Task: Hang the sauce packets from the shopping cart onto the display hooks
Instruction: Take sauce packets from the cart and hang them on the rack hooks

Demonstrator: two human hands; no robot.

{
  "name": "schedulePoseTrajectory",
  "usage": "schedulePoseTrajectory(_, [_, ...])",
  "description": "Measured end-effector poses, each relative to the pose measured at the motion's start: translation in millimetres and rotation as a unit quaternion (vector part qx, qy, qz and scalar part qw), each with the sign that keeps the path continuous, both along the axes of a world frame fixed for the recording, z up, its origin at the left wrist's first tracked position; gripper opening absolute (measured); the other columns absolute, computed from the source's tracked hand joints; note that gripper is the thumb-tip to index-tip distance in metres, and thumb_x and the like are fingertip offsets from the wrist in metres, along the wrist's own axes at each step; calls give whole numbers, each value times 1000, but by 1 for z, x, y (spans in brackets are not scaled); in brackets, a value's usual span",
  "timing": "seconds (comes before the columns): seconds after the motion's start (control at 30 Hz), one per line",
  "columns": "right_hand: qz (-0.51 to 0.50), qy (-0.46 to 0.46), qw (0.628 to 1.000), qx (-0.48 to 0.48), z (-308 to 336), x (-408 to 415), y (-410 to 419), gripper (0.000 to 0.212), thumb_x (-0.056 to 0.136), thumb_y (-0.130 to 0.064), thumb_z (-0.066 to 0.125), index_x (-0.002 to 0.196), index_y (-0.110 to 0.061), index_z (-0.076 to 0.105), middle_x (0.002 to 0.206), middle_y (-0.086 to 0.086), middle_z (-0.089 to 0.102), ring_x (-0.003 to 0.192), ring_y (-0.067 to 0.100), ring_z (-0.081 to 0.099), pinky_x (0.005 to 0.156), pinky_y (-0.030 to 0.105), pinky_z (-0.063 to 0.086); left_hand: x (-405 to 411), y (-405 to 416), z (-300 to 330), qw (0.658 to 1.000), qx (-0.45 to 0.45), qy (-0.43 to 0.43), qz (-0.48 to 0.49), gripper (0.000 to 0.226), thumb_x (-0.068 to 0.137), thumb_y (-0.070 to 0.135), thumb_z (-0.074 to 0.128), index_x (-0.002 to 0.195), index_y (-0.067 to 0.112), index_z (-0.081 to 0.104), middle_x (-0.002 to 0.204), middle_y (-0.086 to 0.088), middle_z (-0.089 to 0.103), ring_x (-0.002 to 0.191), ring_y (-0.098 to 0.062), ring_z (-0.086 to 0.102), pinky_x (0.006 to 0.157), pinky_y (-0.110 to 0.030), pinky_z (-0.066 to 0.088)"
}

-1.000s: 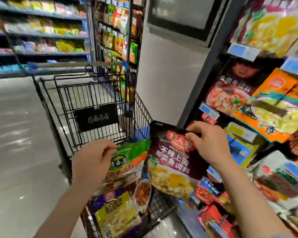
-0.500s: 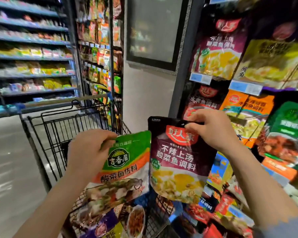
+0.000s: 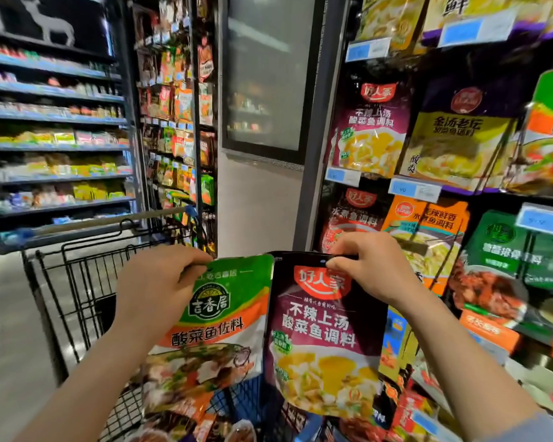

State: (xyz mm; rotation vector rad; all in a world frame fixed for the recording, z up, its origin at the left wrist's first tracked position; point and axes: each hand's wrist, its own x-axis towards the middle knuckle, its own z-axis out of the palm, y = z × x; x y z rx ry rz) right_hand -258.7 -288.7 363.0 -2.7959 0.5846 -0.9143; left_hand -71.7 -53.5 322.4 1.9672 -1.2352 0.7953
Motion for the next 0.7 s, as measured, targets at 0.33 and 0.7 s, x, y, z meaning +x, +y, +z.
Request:
schedulePoseTrajectory(0.33, [-64, -71, 982, -162, 75, 1, -27, 11, 82, -30, 69, 88, -21, 70, 86, 0, 72, 82, 24, 64, 67, 37, 50, 6, -41, 43, 999, -48, -23, -11, 11, 76, 18, 68, 84, 20, 75, 78, 6, 72, 71, -17, 65, 58, -10, 31])
schedulePoseTrajectory(0.7, [-100, -184, 970, -123, 193, 20, -95, 46, 71, -24, 80, 103, -20, 46, 82, 0, 62, 79, 22, 60, 72, 36, 47, 33, -135, 98, 983, -149, -19, -103, 20, 75, 24, 60, 87, 19, 75, 83, 7, 72, 76, -15, 64, 62, -25, 47])
